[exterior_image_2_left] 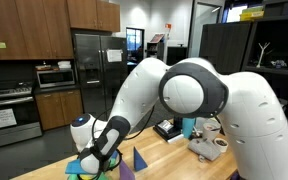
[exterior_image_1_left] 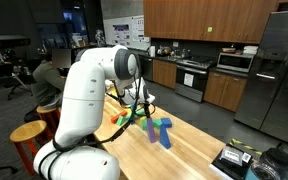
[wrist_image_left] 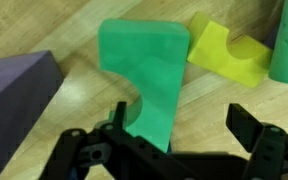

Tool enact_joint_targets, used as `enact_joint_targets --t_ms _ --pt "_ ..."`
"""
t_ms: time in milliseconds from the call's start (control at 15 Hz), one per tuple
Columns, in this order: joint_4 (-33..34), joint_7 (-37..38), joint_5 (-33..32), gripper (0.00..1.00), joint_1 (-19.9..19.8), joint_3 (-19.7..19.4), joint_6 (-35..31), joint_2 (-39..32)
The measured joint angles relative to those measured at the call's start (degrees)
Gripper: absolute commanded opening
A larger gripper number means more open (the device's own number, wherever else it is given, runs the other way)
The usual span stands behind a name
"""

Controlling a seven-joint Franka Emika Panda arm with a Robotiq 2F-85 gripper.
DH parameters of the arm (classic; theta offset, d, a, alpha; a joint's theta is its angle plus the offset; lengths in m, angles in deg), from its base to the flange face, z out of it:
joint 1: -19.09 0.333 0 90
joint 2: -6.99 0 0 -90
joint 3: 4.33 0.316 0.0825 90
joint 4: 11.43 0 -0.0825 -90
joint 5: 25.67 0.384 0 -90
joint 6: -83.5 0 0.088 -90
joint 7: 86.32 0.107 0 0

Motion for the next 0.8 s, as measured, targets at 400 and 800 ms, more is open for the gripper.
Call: enact_joint_targets --t_ms 400,800 --pt "0.0 -4.3 3.81 1.0 -0.01 -0.45 0.04 -0.1" --pt "0.0 -9.09 8.78 1.0 -0.07 -0.45 0.11 -0.44"
